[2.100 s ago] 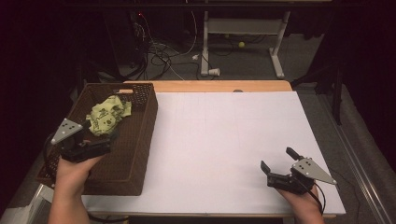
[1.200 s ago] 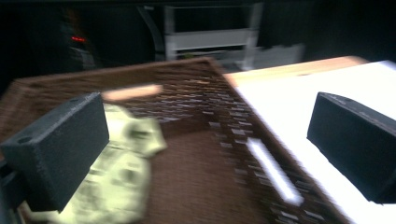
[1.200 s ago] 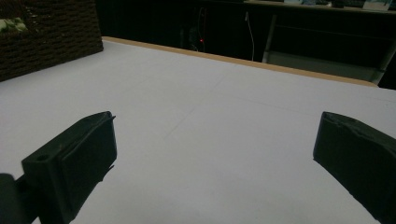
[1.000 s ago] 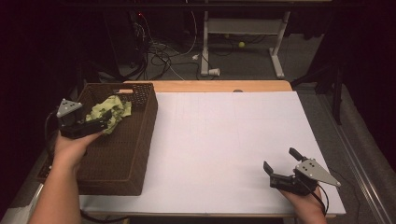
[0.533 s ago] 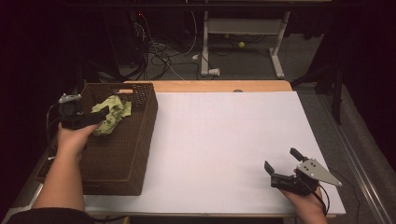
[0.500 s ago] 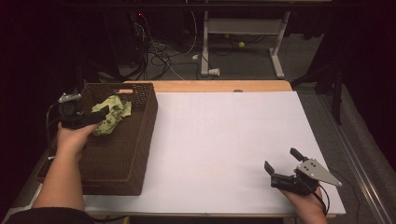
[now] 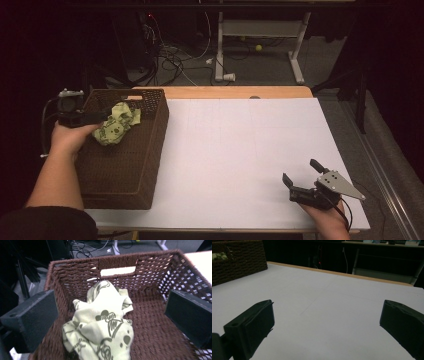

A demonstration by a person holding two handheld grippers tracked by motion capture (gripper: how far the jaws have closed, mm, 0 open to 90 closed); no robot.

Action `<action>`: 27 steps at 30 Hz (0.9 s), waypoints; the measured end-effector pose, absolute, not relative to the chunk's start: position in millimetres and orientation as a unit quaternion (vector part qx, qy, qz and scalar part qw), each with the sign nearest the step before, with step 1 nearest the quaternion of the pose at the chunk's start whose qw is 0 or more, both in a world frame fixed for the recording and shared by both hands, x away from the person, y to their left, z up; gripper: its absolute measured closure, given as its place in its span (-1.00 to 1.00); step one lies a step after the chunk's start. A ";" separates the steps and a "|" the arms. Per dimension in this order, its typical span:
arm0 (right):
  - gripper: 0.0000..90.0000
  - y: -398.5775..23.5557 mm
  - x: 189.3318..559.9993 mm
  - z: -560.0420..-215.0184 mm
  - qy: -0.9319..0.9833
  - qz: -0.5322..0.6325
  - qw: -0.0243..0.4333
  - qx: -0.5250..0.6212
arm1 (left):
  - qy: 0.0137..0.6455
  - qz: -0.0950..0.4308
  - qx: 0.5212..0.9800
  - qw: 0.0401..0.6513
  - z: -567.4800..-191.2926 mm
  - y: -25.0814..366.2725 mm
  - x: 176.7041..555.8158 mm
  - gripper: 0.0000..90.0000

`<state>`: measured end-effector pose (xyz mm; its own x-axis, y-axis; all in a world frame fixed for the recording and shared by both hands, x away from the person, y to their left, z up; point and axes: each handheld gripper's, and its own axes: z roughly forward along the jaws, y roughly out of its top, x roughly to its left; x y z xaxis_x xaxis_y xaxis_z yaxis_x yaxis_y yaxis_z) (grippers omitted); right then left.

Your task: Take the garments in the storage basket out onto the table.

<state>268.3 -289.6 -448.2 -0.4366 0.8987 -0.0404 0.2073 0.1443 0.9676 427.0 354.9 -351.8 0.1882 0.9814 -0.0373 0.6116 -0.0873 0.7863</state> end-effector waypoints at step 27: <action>-0.99 -287.7 271.3 -453.5 0.682 0.506 0.328 0.414 | 0.642 0.205 0.722 0.159 -448.6 348.7 477.3 -1.00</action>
<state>271.3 -287.7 -453.5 -0.4430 0.8961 -0.0278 0.2326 0.1449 0.9617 477.3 348.7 -448.6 0.0928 0.9914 0.0922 0.8615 -0.1264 0.4917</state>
